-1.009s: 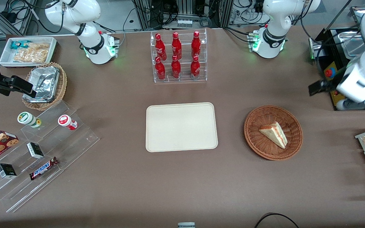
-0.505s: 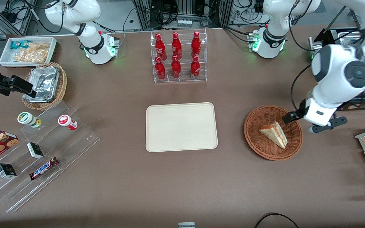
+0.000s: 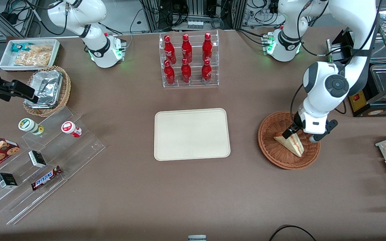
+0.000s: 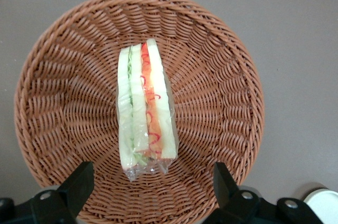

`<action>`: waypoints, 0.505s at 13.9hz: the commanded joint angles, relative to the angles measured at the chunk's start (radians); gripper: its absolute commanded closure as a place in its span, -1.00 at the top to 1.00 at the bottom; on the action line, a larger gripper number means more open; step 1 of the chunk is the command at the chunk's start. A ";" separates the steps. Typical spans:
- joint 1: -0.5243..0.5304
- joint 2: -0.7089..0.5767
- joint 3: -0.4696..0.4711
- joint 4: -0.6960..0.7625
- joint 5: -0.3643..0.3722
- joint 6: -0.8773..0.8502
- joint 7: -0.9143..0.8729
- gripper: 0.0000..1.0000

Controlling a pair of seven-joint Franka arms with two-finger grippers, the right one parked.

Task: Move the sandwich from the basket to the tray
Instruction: 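Lower the left gripper onto the sandwich and close it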

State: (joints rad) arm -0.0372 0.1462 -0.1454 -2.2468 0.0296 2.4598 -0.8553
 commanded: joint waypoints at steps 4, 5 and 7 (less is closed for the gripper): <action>0.008 0.087 0.004 0.004 -0.008 0.073 -0.022 1.00; 0.010 0.101 0.006 0.006 -0.010 0.090 -0.024 1.00; 0.010 0.134 0.016 0.013 -0.013 0.114 -0.022 0.94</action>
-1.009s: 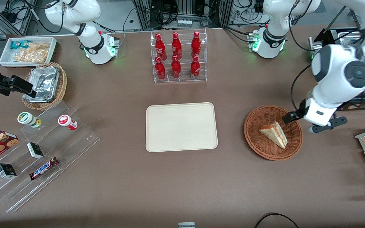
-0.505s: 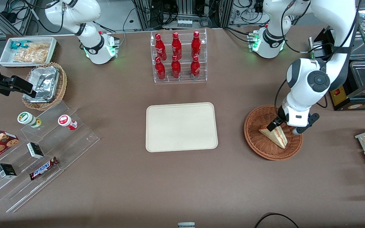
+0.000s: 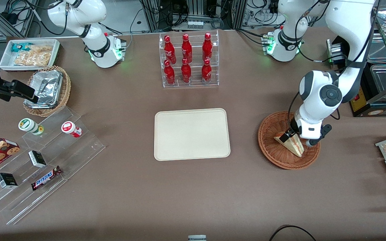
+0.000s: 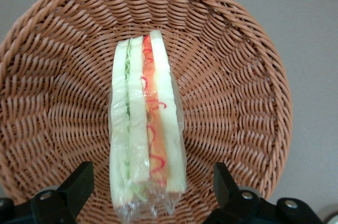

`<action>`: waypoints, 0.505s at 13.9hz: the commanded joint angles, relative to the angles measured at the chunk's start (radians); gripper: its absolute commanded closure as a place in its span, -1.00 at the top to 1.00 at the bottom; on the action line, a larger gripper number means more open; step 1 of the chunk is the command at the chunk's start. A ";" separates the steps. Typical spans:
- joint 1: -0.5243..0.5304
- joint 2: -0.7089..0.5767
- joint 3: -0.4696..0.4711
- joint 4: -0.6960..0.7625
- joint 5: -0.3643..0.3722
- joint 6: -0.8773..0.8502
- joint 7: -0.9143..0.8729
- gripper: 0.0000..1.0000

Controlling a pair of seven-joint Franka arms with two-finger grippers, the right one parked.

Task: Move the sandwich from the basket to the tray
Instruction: 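Lower the left gripper onto the sandwich and close it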

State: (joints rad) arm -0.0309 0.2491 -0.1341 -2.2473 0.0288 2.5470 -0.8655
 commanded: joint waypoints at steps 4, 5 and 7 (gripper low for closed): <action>0.003 0.050 0.016 0.032 -0.012 0.024 -0.006 -0.79; 0.002 0.046 0.018 0.041 -0.010 0.016 -0.003 -0.86; -0.001 -0.005 0.018 0.051 -0.006 -0.032 -0.004 -0.89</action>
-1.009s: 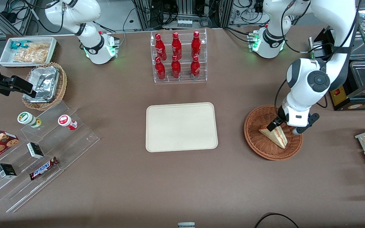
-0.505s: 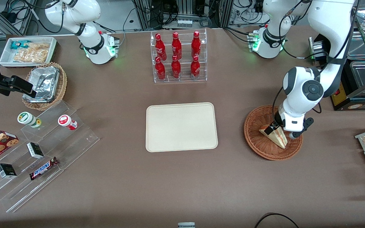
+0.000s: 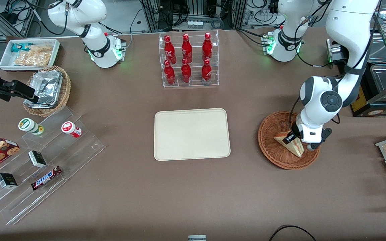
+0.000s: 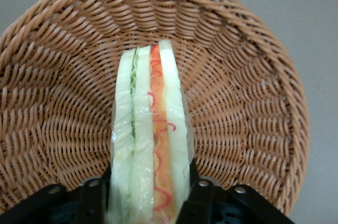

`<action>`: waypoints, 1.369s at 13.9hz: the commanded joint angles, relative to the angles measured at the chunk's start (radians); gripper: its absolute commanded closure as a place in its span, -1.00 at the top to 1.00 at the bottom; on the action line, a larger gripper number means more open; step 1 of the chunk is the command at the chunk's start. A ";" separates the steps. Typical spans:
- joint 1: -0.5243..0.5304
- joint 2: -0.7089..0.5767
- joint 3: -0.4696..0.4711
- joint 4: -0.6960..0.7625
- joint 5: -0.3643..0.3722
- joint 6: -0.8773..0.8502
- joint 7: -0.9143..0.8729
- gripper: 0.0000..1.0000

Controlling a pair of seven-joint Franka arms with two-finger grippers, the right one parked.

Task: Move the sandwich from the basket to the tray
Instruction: 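Lift the sandwich and carry it over the cream tray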

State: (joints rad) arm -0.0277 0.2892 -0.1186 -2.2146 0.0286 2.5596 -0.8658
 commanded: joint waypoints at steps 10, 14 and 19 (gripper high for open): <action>-0.355 -0.006 -0.030 0.525 -0.007 -0.750 -0.012 -0.90; -0.515 0.163 -0.032 0.693 -0.012 -0.742 -0.015 -0.87; -0.659 0.321 -0.030 0.731 0.001 -0.453 -0.005 -0.83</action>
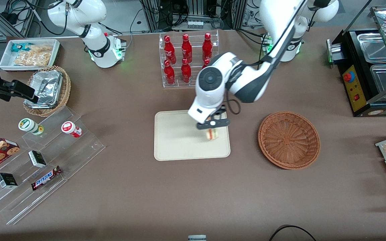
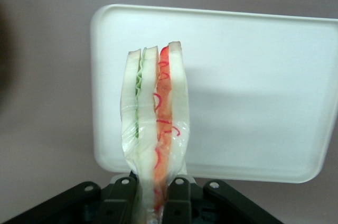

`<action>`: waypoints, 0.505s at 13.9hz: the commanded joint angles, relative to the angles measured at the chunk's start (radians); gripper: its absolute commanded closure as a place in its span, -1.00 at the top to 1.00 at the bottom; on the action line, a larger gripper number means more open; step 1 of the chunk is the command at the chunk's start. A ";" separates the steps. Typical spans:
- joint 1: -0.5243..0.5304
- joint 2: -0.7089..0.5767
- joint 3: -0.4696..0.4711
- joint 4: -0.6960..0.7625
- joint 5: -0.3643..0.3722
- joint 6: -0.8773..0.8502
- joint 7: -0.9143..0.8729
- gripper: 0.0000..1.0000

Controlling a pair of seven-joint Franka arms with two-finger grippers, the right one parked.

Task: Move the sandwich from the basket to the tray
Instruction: 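Lift the sandwich and carry it over the cream tray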

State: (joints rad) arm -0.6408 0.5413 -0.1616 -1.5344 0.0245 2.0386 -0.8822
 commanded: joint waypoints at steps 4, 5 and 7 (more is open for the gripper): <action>-0.071 0.150 0.013 0.050 0.023 0.172 0.023 -0.82; -0.071 0.158 0.013 0.048 0.037 0.172 0.022 -0.82; -0.071 0.178 0.013 0.045 0.057 0.173 0.023 -0.81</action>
State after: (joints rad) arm -0.7052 0.6939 -0.1553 -1.5232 0.0560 2.2171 -0.8690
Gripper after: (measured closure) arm 0.850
